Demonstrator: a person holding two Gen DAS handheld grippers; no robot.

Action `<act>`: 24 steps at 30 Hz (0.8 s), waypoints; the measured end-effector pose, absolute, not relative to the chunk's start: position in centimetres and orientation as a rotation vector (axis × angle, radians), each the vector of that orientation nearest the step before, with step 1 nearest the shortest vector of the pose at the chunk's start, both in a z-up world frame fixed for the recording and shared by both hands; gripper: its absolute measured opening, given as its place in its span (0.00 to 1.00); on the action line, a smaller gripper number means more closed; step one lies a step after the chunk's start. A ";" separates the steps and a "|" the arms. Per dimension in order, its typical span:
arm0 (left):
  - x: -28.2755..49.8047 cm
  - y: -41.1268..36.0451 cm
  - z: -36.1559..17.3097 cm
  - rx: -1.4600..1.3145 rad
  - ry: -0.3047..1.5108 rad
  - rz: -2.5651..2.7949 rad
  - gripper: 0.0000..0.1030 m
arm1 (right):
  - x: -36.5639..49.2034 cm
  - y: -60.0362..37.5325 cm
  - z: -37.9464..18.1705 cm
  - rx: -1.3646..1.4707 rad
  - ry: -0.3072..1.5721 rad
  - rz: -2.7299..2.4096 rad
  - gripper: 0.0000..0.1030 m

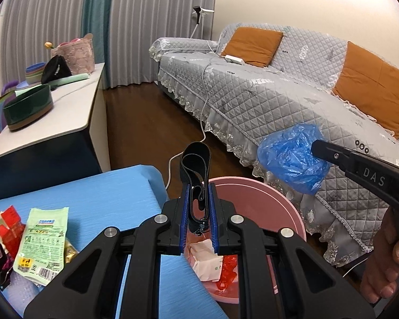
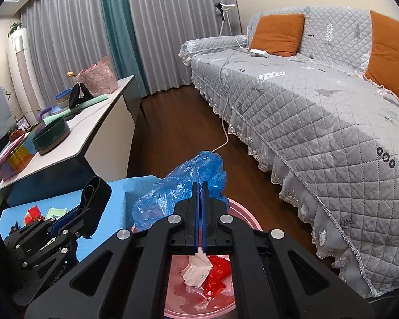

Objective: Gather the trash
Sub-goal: 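Open both grippers to drop the blue bag and black band into the bucket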

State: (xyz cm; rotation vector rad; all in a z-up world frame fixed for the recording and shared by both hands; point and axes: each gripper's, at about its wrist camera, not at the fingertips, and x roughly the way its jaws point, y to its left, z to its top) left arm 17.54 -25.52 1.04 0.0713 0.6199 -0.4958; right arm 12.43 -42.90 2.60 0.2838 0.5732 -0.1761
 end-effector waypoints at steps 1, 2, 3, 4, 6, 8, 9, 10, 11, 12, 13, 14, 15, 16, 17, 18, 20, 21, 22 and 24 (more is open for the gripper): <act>17.6 -25.7 1.0 0.073 0.620 -0.500 0.13 | 12.5 -42.9 2.5 0.285 0.575 -0.176 0.02; 17.7 -25.9 1.1 0.073 0.622 -0.504 0.13 | 12.5 -43.0 2.4 0.285 0.580 -0.176 0.03; 17.8 -26.0 1.1 0.068 0.625 -0.513 0.16 | 12.6 -43.0 2.3 0.288 0.586 -0.176 0.05; 18.0 -26.2 1.1 0.061 0.629 -0.525 0.21 | 12.7 -43.1 2.1 0.293 0.594 -0.178 0.06; 18.1 -26.5 1.2 0.058 0.633 -0.544 0.30 | 12.9 -43.4 1.7 0.307 0.612 -0.182 0.15; 18.1 -26.6 1.3 0.059 0.627 -0.547 0.35 | 13.0 -43.8 1.3 0.333 0.623 -0.190 0.37; 18.1 -26.5 1.4 0.057 0.624 -0.545 0.35 | 13.0 -43.9 1.3 0.340 0.623 -0.196 0.46; 18.2 -26.4 1.5 0.051 0.626 -0.548 0.35 | 12.9 -44.2 1.3 0.350 0.620 -0.204 0.47; 18.2 -26.4 1.5 0.048 0.627 -0.547 0.35 | 12.9 -44.2 1.3 0.354 0.620 -0.205 0.47; 18.2 -26.2 1.4 0.044 0.629 -0.545 0.35 | 13.0 -44.2 1.3 0.356 0.619 -0.205 0.47; 18.1 -26.1 1.4 0.043 0.629 -0.543 0.35 | 12.9 -44.3 1.4 0.357 0.618 -0.207 0.47; 18.0 -25.9 1.5 0.044 0.626 -0.540 0.35 | 12.9 -44.2 1.4 0.356 0.617 -0.207 0.47; 17.9 -25.8 1.5 0.043 0.625 -0.539 0.35 | 12.9 -44.1 1.5 0.355 0.615 -0.206 0.47; 17.8 -25.7 1.5 0.041 0.626 -0.540 0.35 | 12.9 -44.0 1.6 0.352 0.613 -0.203 0.47; 17.7 -25.5 1.6 0.042 0.625 -0.539 0.35 | 12.9 -43.9 1.7 0.349 0.609 -0.203 0.47; 17.6 -25.4 1.7 0.043 0.623 -0.537 0.35 | 12.8 -43.8 1.8 0.347 0.604 -0.203 0.47; 17.2 -25.1 1.9 0.043 0.617 -0.533 0.35 | 12.7 -43.6 2.1 0.345 0.594 -0.198 0.47; 17.0 -24.8 2.1 0.041 0.614 -0.529 0.35 | 12.7 -43.4 2.3 0.344 0.590 -0.197 0.47; 16.9 -24.5 2.3 0.039 0.613 -0.526 0.35 | 12.7 -43.3 2.4 0.342 0.585 -0.196 0.47; 16.4 -23.8 2.7 0.036 0.606 -0.516 0.35 | 12.6 -42.8 2.7 0.339 0.576 -0.186 0.47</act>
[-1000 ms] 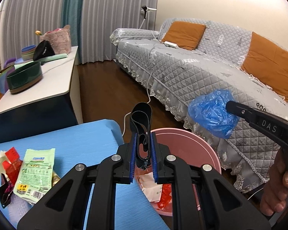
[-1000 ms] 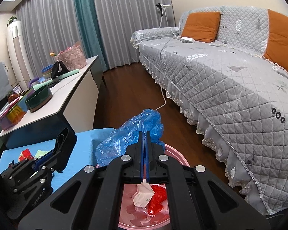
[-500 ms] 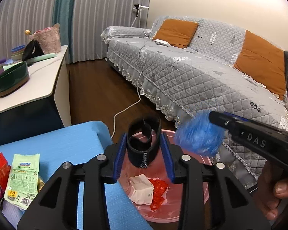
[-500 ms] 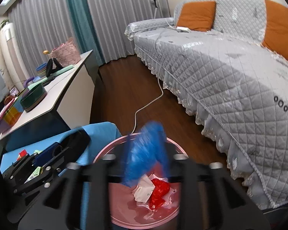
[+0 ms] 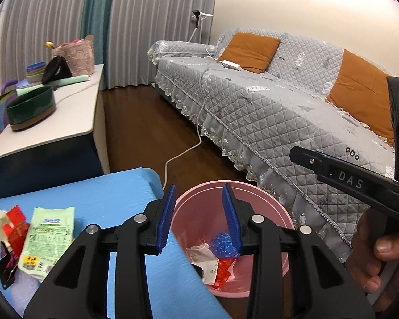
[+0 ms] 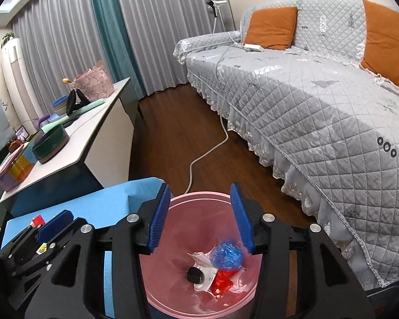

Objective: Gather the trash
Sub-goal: 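Open both grippers to drop the blue bag and black band into the bucket, then move both open grippers back over the table trash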

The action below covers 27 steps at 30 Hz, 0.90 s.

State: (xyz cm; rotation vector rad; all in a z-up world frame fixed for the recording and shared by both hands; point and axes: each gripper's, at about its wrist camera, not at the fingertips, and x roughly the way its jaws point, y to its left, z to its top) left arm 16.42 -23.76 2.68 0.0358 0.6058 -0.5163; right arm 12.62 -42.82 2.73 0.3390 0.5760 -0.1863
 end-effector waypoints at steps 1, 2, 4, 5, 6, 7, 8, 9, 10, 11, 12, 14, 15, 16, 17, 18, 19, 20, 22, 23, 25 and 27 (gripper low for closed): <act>16.2 -23.4 2.8 0.035 0.602 -0.512 0.35 | 12.6 -42.5 2.9 0.336 0.572 -0.181 0.47; 15.9 -22.9 3.1 0.033 0.598 -0.506 0.35 | 12.5 -42.3 3.0 0.331 0.567 -0.176 0.47; 15.4 -22.0 3.4 0.030 0.593 -0.497 0.35 | 12.5 -41.4 3.4 0.314 0.559 -0.160 0.47; 15.2 -21.5 3.6 0.028 0.590 -0.491 0.35 | 12.4 -41.0 3.5 0.308 0.555 -0.153 0.47; 14.9 -21.0 3.8 0.026 0.586 -0.484 0.35 | 12.4 -40.6 3.6 0.303 0.553 -0.146 0.47; 14.7 -20.4 4.0 0.023 0.582 -0.477 0.35 | 12.4 -40.2 3.8 0.299 0.551 -0.138 0.46; 14.4 -19.7 4.3 0.020 0.577 -0.468 0.35 | 12.4 -39.6 3.9 0.294 0.549 -0.128 0.46; 14.3 -19.2 4.5 0.017 0.575 -0.462 0.35 | 12.4 -39.2 4.0 0.293 0.548 -0.119 0.45; 14.1 -18.6 4.7 0.014 0.571 -0.454 0.35 | 12.4 -38.9 4.1 0.293 0.547 -0.112 0.45; 13.9 -18.1 4.9 0.012 0.568 -0.448 0.35 | 12.3 -38.3 4.2 0.292 0.546 -0.100 0.45; 13.6 -17.3 5.1 0.009 0.562 -0.438 0.35 | 12.3 -38.0 4.3 0.291 0.545 -0.092 0.44; 13.1 -16.1 5.5 0.004 0.554 -0.422 0.35 | 12.3 -37.0 4.5 0.283 0.543 -0.073 0.43; 12.9 -15.5 5.7 0.002 0.551 -0.415 0.35 | 12.2 -36.3 4.7 0.277 0.540 -0.061 0.42; 12.8 -15.0 5.9 -0.001 0.547 -0.407 0.35 | 12.2 -35.7 4.8 0.272 0.538 -0.051 0.40; 12.6 -14.4 6.0 -0.003 0.543 -0.398 0.35 | 12.2 -35.1 4.9 0.266 0.535 -0.040 0.39; 12.3 -13.5 6.2 -0.008 0.538 -0.386 0.35 | 12.2 -34.5 4.9 0.264 0.535 -0.030 0.37; 12.2 -13.0 6.3 -0.011 0.536 -0.379 0.35 | 12.2 -33.9 5.0 0.267 0.535 -0.015 0.35; 12.0 -12.3 6.4 -0.016 0.533 -0.370 0.35 | 12.2 -33.2 5.0 0.274 0.538 0.008 0.31; 11.6 -10.5 6.6 -0.025 0.528 -0.347 0.35 | 12.2 -31.9 5.1 0.284 0.545 0.050 0.26; 11.5 -9.6 6.7 -0.028 0.525 -0.334 0.35 | 12.3 -30.9 5.1 0.286 0.546 0.075 0.26; 11.2 -8.0 6.8 -0.033 0.521 -0.311 0.35 | 12.3 -29.5 5.2 0.279 0.546 0.107 0.24; 10.9 -6.2 6.8 -0.037 0.519 -0.285 0.35 | 12.3 -27.5 5.3 0.260 0.547 0.146 0.23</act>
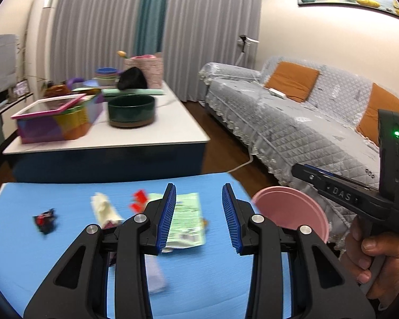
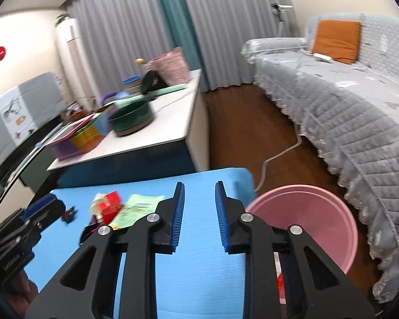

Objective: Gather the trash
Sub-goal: 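Move both open grippers back over the table trash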

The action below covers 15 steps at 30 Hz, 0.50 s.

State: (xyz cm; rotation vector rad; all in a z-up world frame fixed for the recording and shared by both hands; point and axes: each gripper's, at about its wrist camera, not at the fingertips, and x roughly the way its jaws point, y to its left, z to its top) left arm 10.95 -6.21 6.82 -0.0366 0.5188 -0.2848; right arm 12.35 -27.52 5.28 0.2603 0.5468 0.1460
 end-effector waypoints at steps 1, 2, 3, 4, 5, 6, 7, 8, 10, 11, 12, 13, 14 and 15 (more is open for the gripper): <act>11.0 -5.4 6.8 -0.040 0.519 -0.273 0.35 | 12.3 -26.9 5.3 0.253 0.547 0.157 0.23; 11.0 -4.4 6.8 -0.044 0.519 -0.260 0.35 | 12.3 -26.0 5.2 0.241 0.549 0.175 0.23; 10.9 -3.2 6.8 -0.046 0.517 -0.244 0.35 | 12.4 -25.2 5.2 0.233 0.551 0.189 0.23; 10.9 -2.2 6.8 -0.047 0.514 -0.227 0.35 | 12.4 -24.7 5.1 0.228 0.553 0.198 0.23; 10.9 -1.2 6.8 -0.048 0.512 -0.211 0.35 | 12.5 -24.2 5.0 0.223 0.557 0.208 0.23; 11.0 -0.5 6.8 -0.049 0.511 -0.199 0.35 | 12.7 -23.5 4.7 0.221 0.566 0.222 0.23; 11.1 0.3 6.7 -0.051 0.510 -0.184 0.35 | 12.8 -23.1 4.4 0.225 0.574 0.233 0.23; 11.2 1.2 6.6 -0.053 0.509 -0.168 0.35 | 13.0 -22.6 4.0 0.232 0.587 0.247 0.23; 11.5 2.6 6.3 -0.060 0.507 -0.139 0.35 | 13.3 -21.8 3.3 0.241 0.611 0.267 0.23; 11.6 3.3 6.1 -0.066 0.506 -0.120 0.35 | 13.5 -21.3 2.7 0.242 0.625 0.277 0.23; 11.6 3.9 5.9 -0.070 0.505 -0.107 0.35 | 13.6 -21.0 2.4 0.241 0.634 0.284 0.23; 11.6 4.5 5.5 -0.073 0.505 -0.091 0.35 | 13.7 -20.5 1.9 0.240 0.647 0.293 0.23; 11.6 4.9 5.2 -0.072 0.505 -0.074 0.35 | 13.9 -20.0 1.5 0.237 0.659 0.300 0.23; 11.7 5.4 4.6 -0.064 0.505 -0.052 0.35 | 14.1 -19.8 1.2 0.232 0.666 0.302 0.23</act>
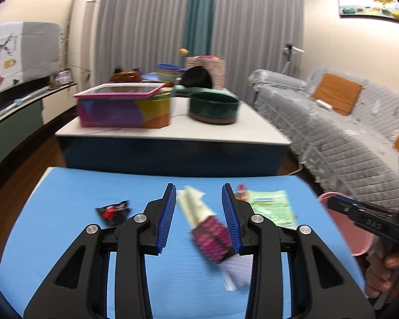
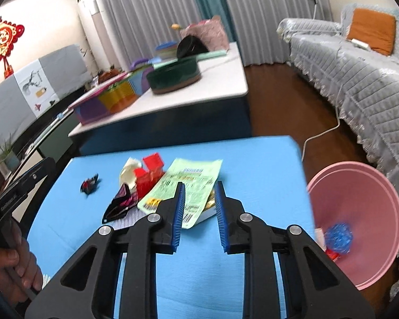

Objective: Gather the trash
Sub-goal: 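Move both open grippers back over the table trash, then grasp the green snack packet with the right gripper while the left grasps the black-red wrapper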

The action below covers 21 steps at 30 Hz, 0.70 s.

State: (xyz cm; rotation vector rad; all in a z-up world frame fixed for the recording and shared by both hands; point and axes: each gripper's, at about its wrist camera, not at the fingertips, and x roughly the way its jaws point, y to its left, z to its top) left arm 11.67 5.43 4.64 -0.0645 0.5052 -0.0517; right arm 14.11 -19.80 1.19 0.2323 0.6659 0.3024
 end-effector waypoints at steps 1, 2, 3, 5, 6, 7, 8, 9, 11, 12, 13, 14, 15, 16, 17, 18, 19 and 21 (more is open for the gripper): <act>11.7 5.8 4.2 -0.060 0.506 -0.033 0.35 | 14.3 -19.5 0.9 0.227 0.674 0.305 0.23; 11.8 6.2 3.7 -0.059 0.508 -0.014 0.35 | 14.5 -19.3 0.5 0.223 0.682 0.307 0.23; 12.0 6.7 3.2 -0.062 0.512 0.005 0.35 | 14.7 -19.1 0.2 0.221 0.692 0.309 0.23; 12.2 7.6 2.4 -0.075 0.522 0.032 0.35 | 15.2 -18.8 -0.6 0.223 0.713 0.306 0.24; 12.6 8.1 1.9 -0.077 0.528 0.052 0.35 | 15.4 -18.7 -0.9 0.226 0.722 0.304 0.24; 12.9 8.5 1.4 -0.076 0.534 0.066 0.35 | 15.7 -18.7 -1.2 0.229 0.734 0.303 0.24; 13.2 9.0 1.0 -0.077 0.541 0.078 0.35 | 15.9 -18.6 -1.6 0.233 0.745 0.302 0.24; 13.5 9.3 0.7 -0.078 0.547 0.087 0.35 | 16.2 -18.7 -2.0 0.239 0.758 0.303 0.24; 14.1 10.0 0.0 -0.085 0.563 0.112 0.35 | 16.7 -18.7 -2.7 0.251 0.785 0.304 0.24; 14.4 10.5 -0.4 -0.090 0.572 0.123 0.35 | 17.0 -18.6 -3.0 0.257 0.794 0.306 0.24; 14.8 10.9 -0.9 -0.097 0.582 0.134 0.35 | 17.3 -18.6 -3.3 0.264 0.808 0.308 0.24; 15.0 11.3 -1.2 -0.105 0.593 0.145 0.35 | 17.4 -18.6 -3.5 0.270 0.817 0.311 0.24; 15.4 11.8 -1.7 -0.114 0.605 0.160 0.35 | 17.7 -18.6 -3.8 0.275 0.829 0.314 0.24; 15.6 12.1 -2.0 -0.119 0.614 0.171 0.35 | 17.9 -18.5 -4.1 0.278 0.840 0.317 0.24; 15.9 12.6 -2.4 -0.125 0.626 0.185 0.35 | 18.0 -18.4 -4.3 0.279 0.847 0.319 0.24; 16.2 13.0 -2.6 -0.133 0.637 0.195 0.35 | 18.1 -18.3 -4.5 0.282 0.856 0.324 0.24; 16.3 13.2 -2.8 -0.137 0.645 0.203 0.35 | 18.2 -18.2 -4.7 0.284 0.864 0.328 0.24; 16.6 14.1 -3.3 -0.150 0.659 0.231 0.35 | 18.3 -18.0 -5.0 0.287 0.877 0.339 0.24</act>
